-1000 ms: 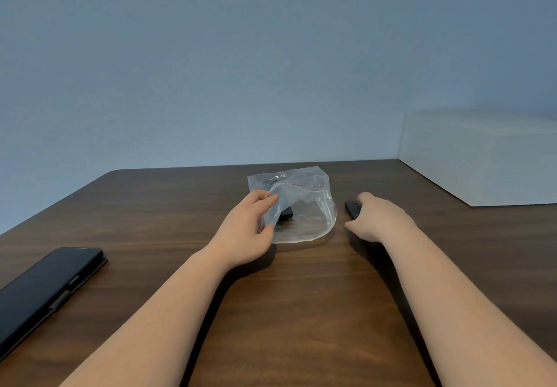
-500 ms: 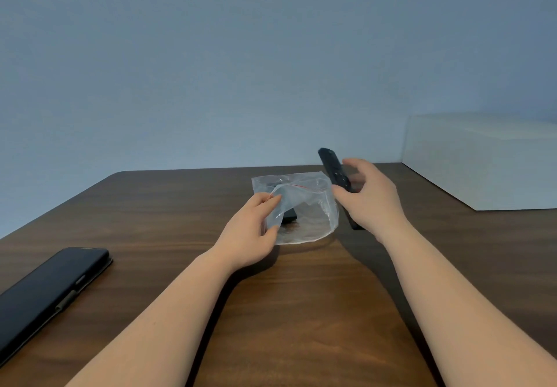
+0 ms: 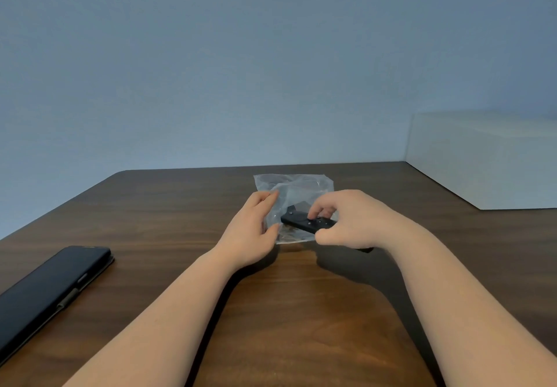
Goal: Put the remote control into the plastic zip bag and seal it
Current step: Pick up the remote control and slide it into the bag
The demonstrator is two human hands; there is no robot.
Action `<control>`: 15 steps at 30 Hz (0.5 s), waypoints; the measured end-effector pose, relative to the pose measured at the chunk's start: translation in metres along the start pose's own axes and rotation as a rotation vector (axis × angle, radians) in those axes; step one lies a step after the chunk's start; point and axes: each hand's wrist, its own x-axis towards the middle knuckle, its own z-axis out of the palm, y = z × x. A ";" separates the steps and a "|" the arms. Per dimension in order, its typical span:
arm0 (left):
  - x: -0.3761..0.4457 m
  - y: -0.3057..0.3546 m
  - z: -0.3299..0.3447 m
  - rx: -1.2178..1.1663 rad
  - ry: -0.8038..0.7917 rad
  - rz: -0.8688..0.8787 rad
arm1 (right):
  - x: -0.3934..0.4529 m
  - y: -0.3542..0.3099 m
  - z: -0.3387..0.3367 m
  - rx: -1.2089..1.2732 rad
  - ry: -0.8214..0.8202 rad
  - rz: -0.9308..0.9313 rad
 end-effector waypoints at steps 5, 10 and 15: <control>0.000 0.002 0.003 -0.002 -0.046 0.084 | 0.010 -0.003 0.016 -0.124 0.153 0.157; 0.000 0.001 0.004 -0.004 -0.053 0.112 | 0.021 -0.001 0.032 -0.162 0.212 0.238; 0.000 0.001 0.004 -0.001 -0.058 0.109 | 0.033 0.002 0.044 -0.157 0.244 0.247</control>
